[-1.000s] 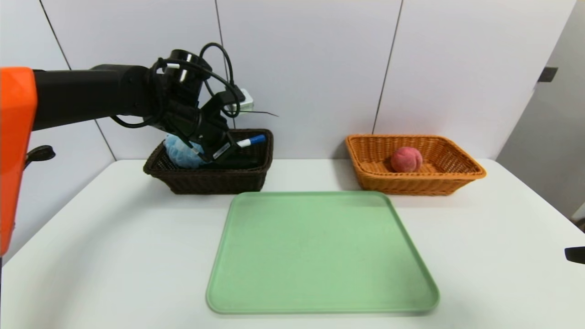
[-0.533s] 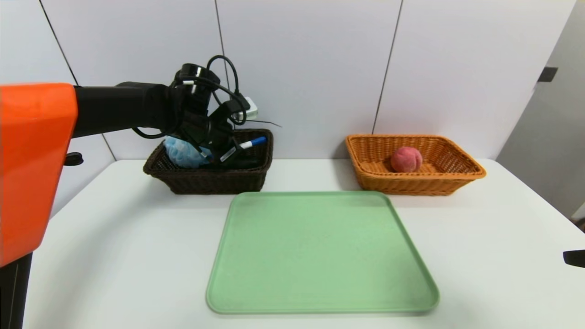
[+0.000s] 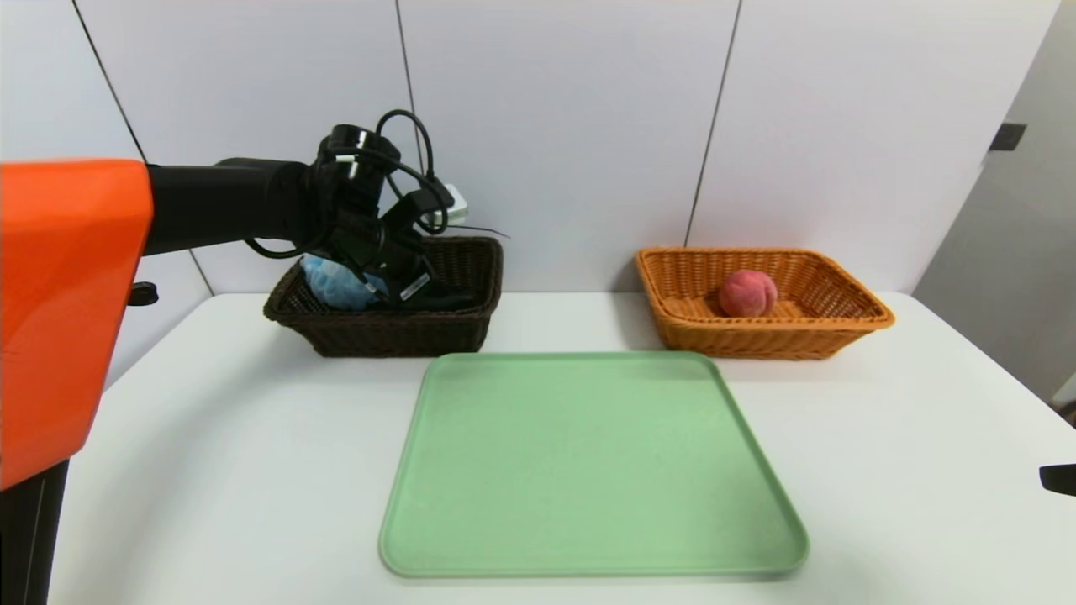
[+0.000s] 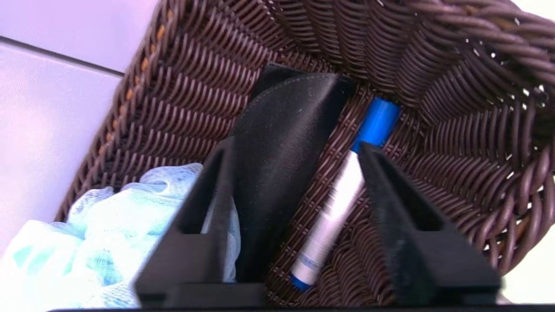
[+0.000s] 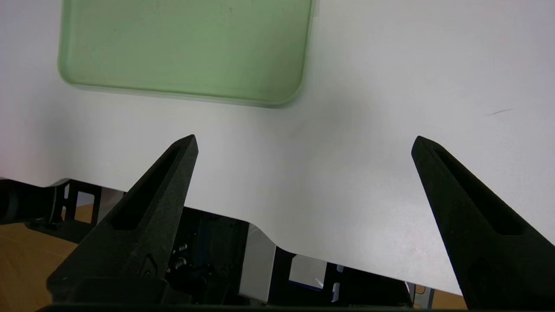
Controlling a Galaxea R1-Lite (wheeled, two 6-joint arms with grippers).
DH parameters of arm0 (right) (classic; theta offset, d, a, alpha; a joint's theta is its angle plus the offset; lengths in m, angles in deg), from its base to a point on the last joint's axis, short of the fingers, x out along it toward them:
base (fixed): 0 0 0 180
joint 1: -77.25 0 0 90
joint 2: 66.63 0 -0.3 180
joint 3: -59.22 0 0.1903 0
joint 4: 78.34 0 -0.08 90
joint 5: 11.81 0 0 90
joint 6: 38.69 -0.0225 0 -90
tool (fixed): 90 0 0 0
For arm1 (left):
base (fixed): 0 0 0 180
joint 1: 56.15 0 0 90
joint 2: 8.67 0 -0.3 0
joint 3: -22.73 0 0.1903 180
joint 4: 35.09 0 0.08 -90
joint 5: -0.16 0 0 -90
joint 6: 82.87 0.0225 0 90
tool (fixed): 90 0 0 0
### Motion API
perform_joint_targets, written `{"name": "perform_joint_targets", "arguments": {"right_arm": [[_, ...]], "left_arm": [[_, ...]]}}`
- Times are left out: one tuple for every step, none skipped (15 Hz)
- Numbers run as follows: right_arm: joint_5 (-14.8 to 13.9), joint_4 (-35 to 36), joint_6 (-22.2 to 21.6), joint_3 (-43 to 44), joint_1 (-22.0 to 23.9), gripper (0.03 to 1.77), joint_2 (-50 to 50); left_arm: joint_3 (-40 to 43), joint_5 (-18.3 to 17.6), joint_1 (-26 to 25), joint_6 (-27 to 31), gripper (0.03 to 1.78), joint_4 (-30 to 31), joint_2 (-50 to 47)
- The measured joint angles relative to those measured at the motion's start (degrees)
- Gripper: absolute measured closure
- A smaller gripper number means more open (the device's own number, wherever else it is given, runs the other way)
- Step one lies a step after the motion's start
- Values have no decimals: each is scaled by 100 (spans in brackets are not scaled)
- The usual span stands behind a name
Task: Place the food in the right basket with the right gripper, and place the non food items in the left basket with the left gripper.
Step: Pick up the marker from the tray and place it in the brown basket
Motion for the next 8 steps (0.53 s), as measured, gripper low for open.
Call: {"name": "perform_joint_targets", "arguments": {"right_arm": [[2,0,-4,0,0,10,-13],[2,5,0,0,2,10,-22],[0,9,-1,0,6,10,-28],[2,13,0,0,9,10,-35],[0,18,5,0,9,10,-39],[0,29,5,5,9,10,-39],[2,33,7,6,9,10,-39],[4,38,13,11,6,10,-39]], "left_arm": [[-9,2,-5,-62,68,26,-30],[-17,11,-17,-190,61,77,-78],[-21,62,-27,-385,55,102,-149],[-21,157,-30,-647,49,100,-229],[-21,263,-30,-980,45,89,-325],[-21,317,-35,-1325,41,56,-433],[-21,346,-44,-1747,37,-20,-566],[-15,385,-57,-2158,34,-166,-712]]}}
